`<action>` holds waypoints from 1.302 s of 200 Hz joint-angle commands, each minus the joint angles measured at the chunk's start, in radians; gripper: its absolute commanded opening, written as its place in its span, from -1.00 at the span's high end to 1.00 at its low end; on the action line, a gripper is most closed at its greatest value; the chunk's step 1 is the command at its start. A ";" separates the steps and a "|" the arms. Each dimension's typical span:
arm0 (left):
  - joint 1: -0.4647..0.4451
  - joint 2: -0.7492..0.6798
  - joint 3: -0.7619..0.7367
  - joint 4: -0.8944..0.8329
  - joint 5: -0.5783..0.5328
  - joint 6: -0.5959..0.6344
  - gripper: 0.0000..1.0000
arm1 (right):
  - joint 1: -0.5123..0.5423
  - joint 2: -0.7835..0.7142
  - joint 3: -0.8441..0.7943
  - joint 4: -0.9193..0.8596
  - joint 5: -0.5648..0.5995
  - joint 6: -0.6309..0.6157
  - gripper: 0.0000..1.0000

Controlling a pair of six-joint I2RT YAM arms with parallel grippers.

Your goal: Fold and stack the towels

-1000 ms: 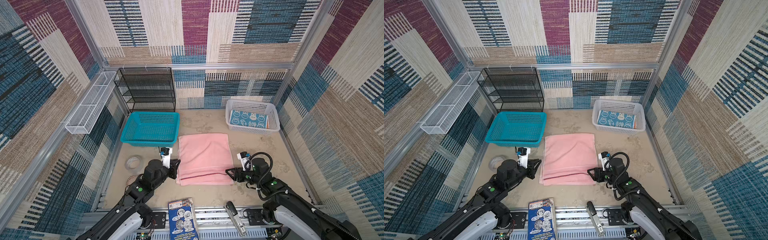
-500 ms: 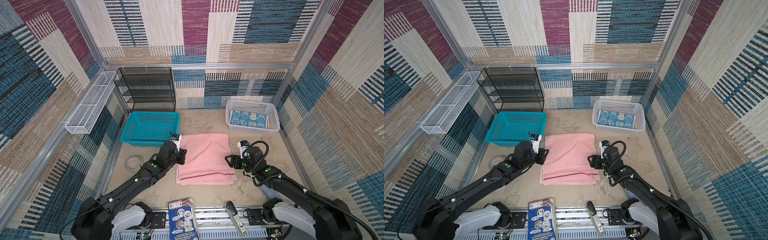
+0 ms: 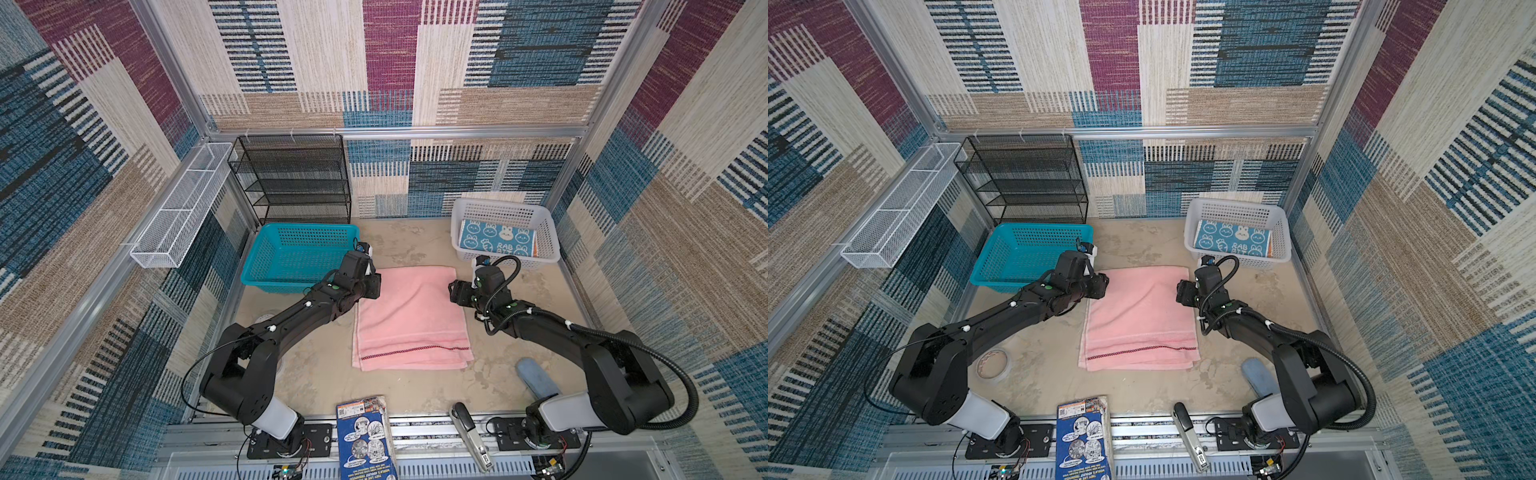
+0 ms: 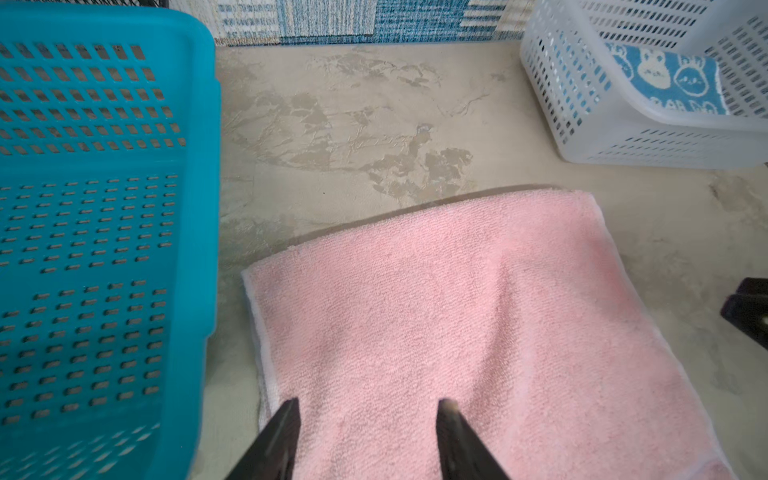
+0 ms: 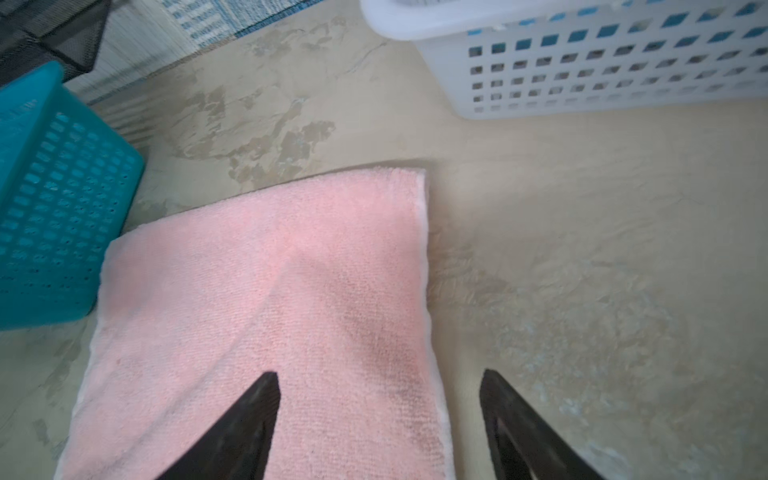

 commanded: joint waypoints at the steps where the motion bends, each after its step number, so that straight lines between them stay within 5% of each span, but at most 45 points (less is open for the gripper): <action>1: 0.010 0.033 0.042 -0.034 0.000 -0.008 -0.17 | -0.024 0.062 0.049 0.046 0.016 -0.014 -0.57; 151: 0.043 0.130 0.106 -0.071 0.008 0.002 -0.16 | -0.067 0.522 0.458 0.033 0.054 -0.014 -0.19; 201: 0.046 0.127 0.098 -0.076 0.014 0.001 -0.15 | -0.067 0.577 0.491 0.034 0.008 0.002 0.20; 239: 0.046 0.124 0.099 -0.075 0.019 0.002 -0.15 | -0.067 0.566 0.476 0.038 0.011 0.005 0.90; 260: 0.047 0.128 0.105 -0.076 0.027 0.007 -0.15 | -0.067 0.537 0.450 0.043 0.039 0.005 1.00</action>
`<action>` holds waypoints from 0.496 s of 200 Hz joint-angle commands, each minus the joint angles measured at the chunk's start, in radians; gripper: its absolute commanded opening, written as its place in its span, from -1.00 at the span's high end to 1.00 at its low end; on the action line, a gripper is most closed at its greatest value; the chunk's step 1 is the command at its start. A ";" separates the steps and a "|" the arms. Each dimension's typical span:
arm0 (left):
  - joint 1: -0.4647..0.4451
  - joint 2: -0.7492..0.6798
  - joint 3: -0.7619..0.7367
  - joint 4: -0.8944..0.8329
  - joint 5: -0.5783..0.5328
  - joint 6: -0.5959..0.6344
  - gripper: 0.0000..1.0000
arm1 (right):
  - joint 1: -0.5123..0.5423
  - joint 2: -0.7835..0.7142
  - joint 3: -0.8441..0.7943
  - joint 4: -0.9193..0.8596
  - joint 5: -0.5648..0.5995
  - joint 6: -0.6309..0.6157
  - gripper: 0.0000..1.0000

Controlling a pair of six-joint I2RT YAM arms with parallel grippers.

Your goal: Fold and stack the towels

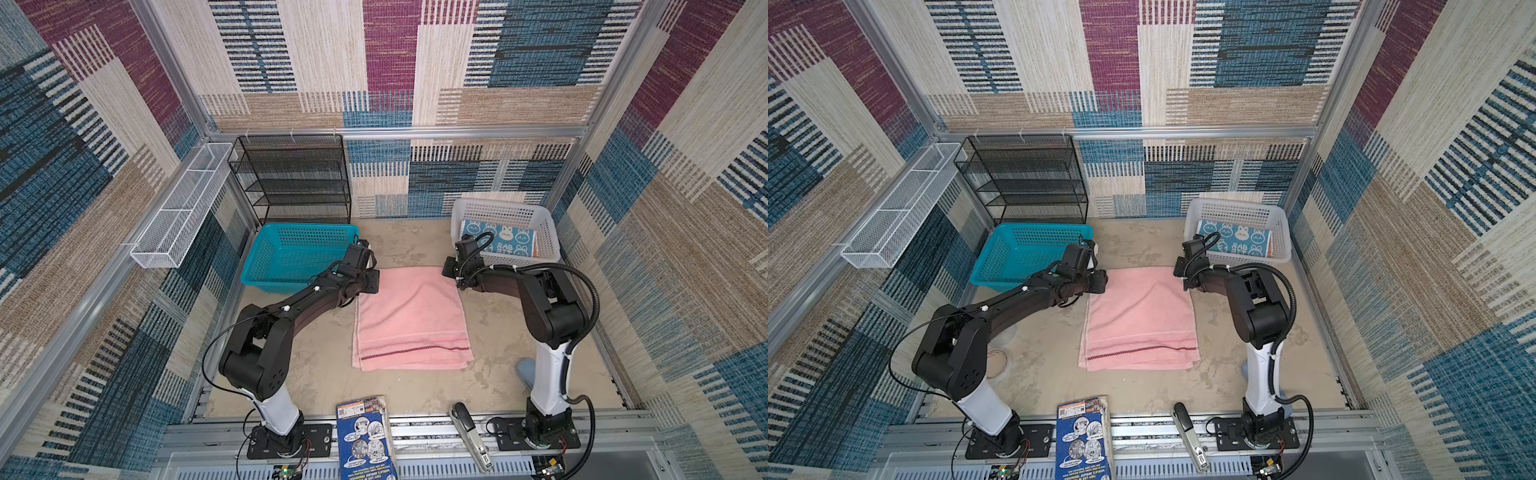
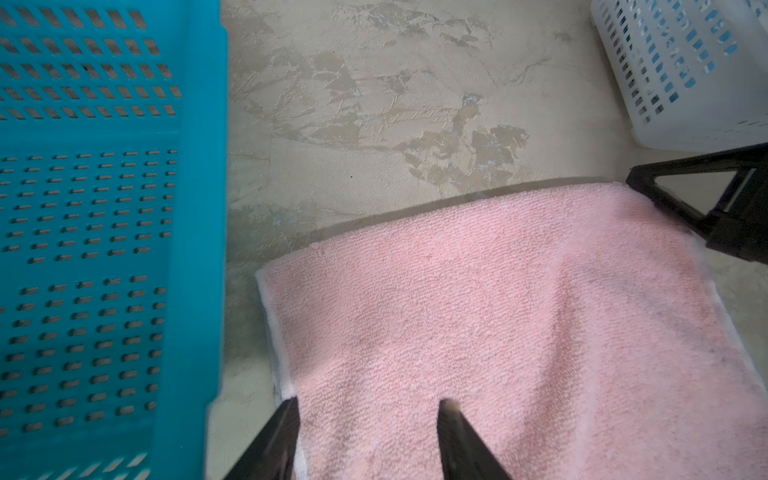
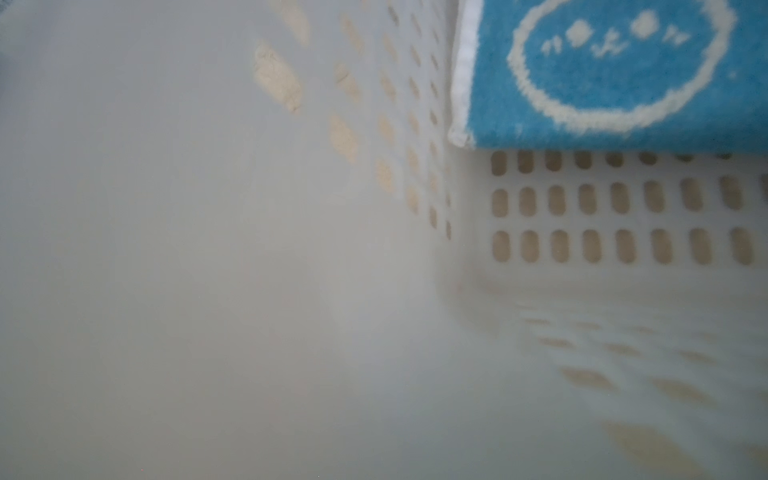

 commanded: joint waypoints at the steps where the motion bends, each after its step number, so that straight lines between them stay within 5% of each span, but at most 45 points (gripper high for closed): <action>1: 0.002 -0.001 0.007 -0.006 0.023 0.006 -0.15 | 0.000 -0.031 -0.024 0.028 0.024 0.007 1.00; 99: -0.003 0.143 0.223 -0.111 0.117 0.043 -0.08 | -0.035 -0.309 -0.303 0.073 0.111 -0.016 1.00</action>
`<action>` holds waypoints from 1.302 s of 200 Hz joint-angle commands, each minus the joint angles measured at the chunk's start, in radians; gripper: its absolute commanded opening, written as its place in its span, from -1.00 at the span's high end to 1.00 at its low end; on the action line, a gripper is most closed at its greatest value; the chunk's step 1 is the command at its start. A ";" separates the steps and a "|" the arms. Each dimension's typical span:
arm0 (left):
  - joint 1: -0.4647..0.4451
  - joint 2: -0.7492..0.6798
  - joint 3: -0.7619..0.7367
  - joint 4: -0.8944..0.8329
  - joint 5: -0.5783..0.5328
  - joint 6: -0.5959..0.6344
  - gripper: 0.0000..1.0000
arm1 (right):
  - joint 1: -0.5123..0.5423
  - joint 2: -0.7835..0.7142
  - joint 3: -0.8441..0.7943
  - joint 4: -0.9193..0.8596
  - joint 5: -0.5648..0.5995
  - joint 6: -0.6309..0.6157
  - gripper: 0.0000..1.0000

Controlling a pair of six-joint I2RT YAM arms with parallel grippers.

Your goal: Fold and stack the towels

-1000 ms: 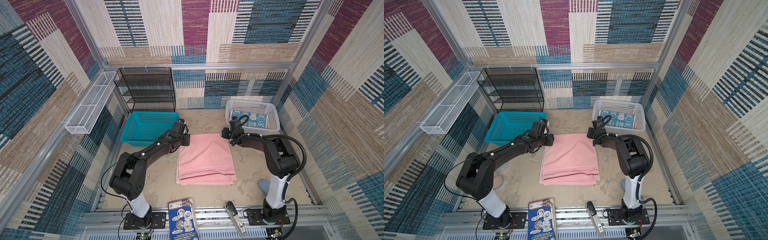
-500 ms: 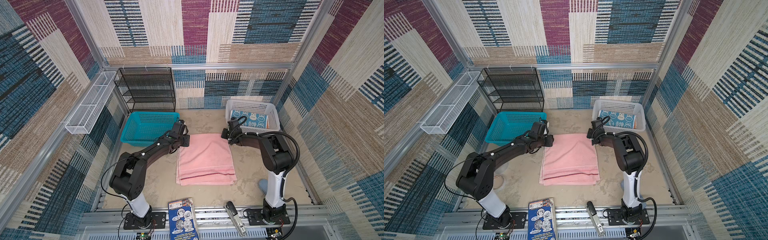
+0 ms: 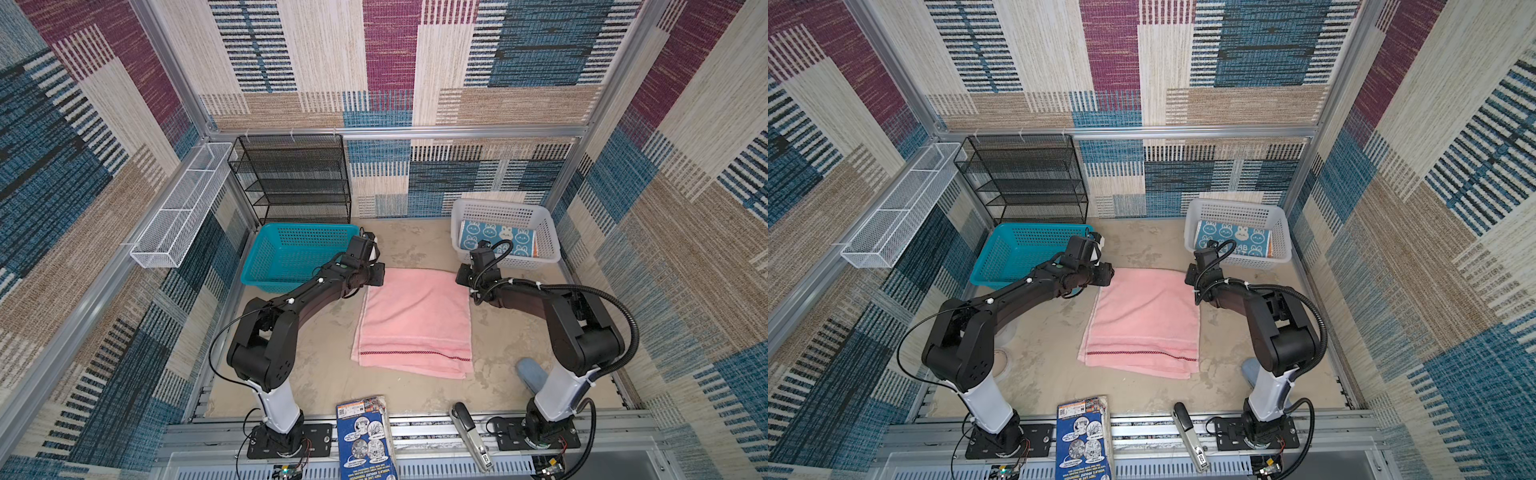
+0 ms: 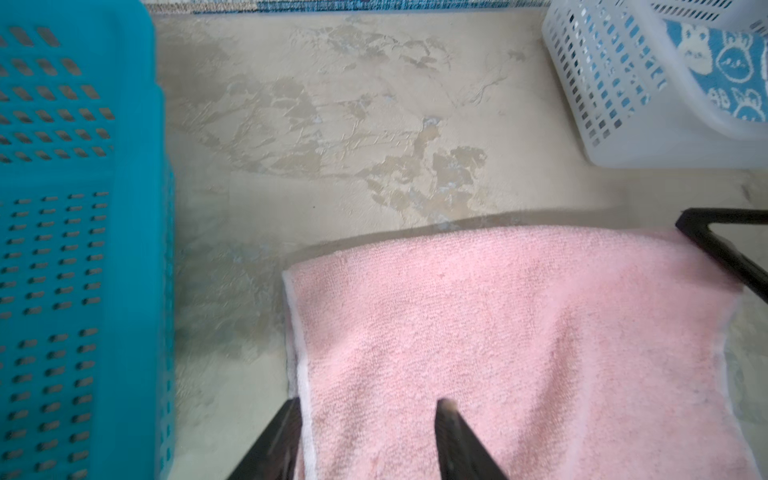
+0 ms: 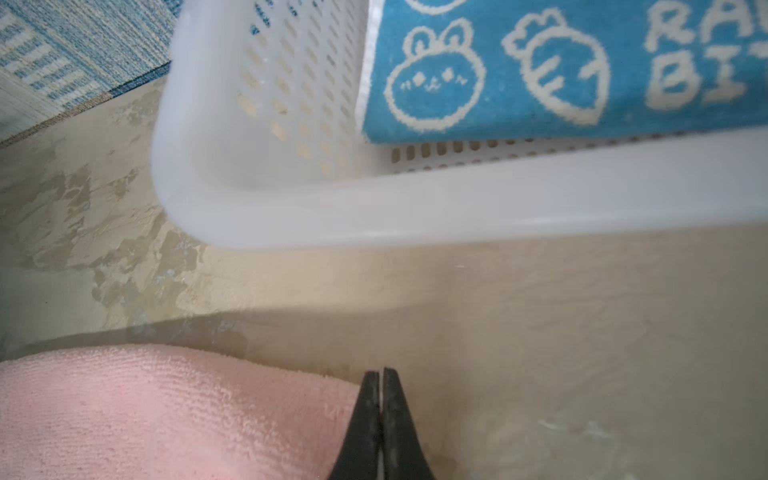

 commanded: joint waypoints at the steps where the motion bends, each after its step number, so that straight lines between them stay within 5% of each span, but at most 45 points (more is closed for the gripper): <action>1: -0.002 0.056 0.075 -0.064 0.047 0.018 -0.08 | -0.009 -0.033 -0.034 0.031 0.027 -0.013 1.00; 89: -0.022 0.406 0.513 -0.363 -0.084 -0.032 0.11 | -0.028 -0.076 -0.100 0.043 0.023 -0.040 1.00; 201: -0.021 0.577 0.715 -0.432 -0.168 -0.047 0.22 | -0.037 -0.106 -0.117 0.052 0.001 -0.060 1.00; 260: -0.021 0.627 0.767 -0.477 -0.143 -0.047 0.54 | -0.037 -0.110 -0.114 0.052 -0.009 -0.059 1.00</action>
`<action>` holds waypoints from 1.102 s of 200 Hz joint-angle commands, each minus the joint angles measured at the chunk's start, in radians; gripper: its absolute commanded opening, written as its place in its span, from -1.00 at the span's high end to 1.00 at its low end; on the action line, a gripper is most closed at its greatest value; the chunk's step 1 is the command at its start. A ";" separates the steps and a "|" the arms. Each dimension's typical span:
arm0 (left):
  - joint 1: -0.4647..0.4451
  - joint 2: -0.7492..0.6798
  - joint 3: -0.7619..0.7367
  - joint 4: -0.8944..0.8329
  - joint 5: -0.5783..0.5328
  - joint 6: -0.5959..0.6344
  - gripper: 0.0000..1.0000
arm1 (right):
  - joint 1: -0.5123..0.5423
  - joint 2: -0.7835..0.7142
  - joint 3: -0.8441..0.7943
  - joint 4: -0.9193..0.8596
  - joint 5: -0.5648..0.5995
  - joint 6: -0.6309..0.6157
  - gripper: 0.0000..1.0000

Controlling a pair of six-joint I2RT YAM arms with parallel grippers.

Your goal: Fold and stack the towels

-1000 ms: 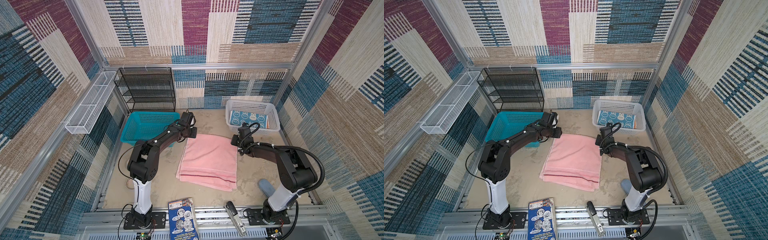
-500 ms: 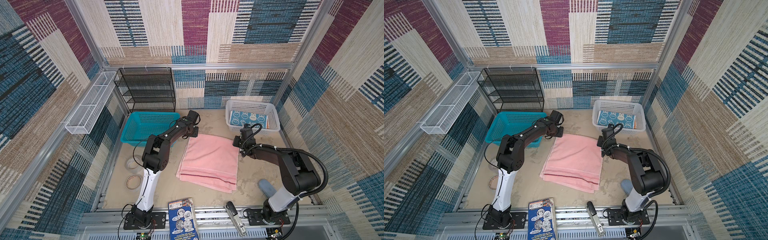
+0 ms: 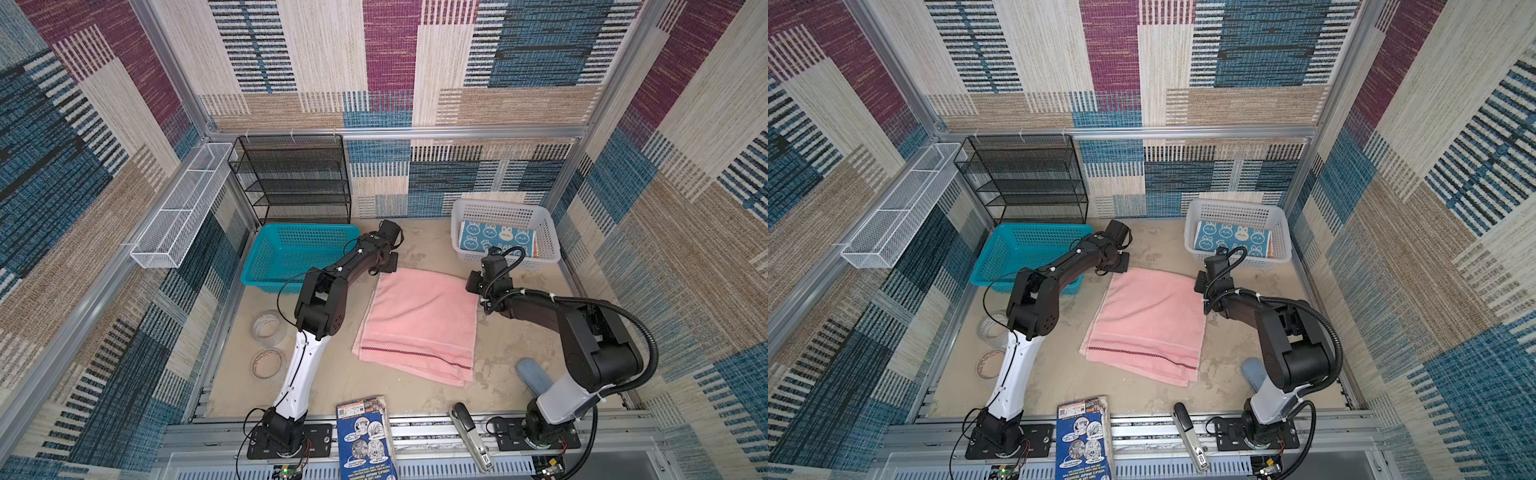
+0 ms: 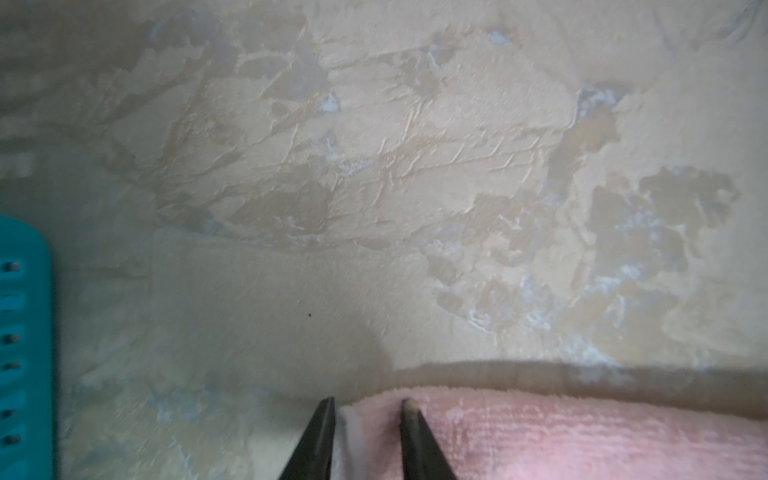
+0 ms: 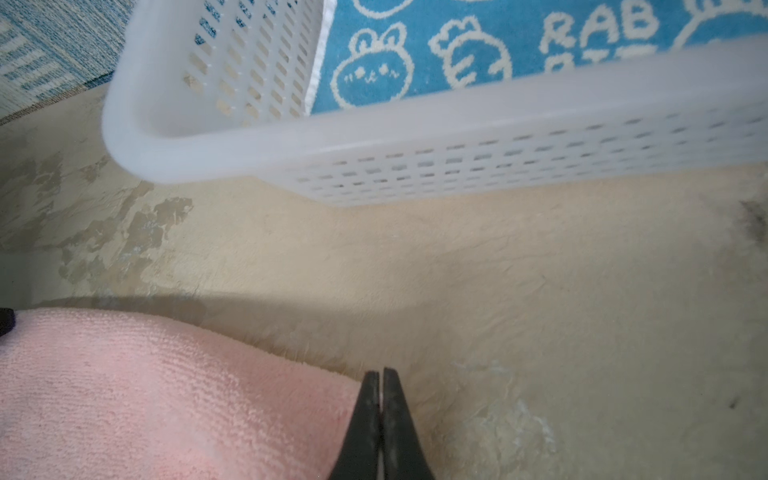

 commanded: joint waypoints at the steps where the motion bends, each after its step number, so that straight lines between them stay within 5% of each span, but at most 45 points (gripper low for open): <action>1: 0.001 0.006 0.007 -0.035 0.015 -0.002 0.56 | 0.001 -0.009 0.000 0.028 -0.012 -0.007 1.00; 24: 0.001 0.010 0.014 -0.034 0.021 -0.001 1.00 | 0.000 -0.009 0.005 0.030 -0.020 -0.008 1.00; 70: 0.001 -0.035 0.008 -0.001 0.031 0.034 1.00 | -0.002 -0.012 0.004 0.034 -0.023 -0.014 1.00; 137: 0.002 -0.327 -0.271 0.296 0.082 0.104 1.00 | -0.024 -0.071 0.008 0.063 -0.016 -0.079 1.00; 220: 0.042 -0.323 -0.211 0.327 0.126 0.146 1.00 | -0.054 -0.056 0.128 0.054 -0.101 -0.144 1.00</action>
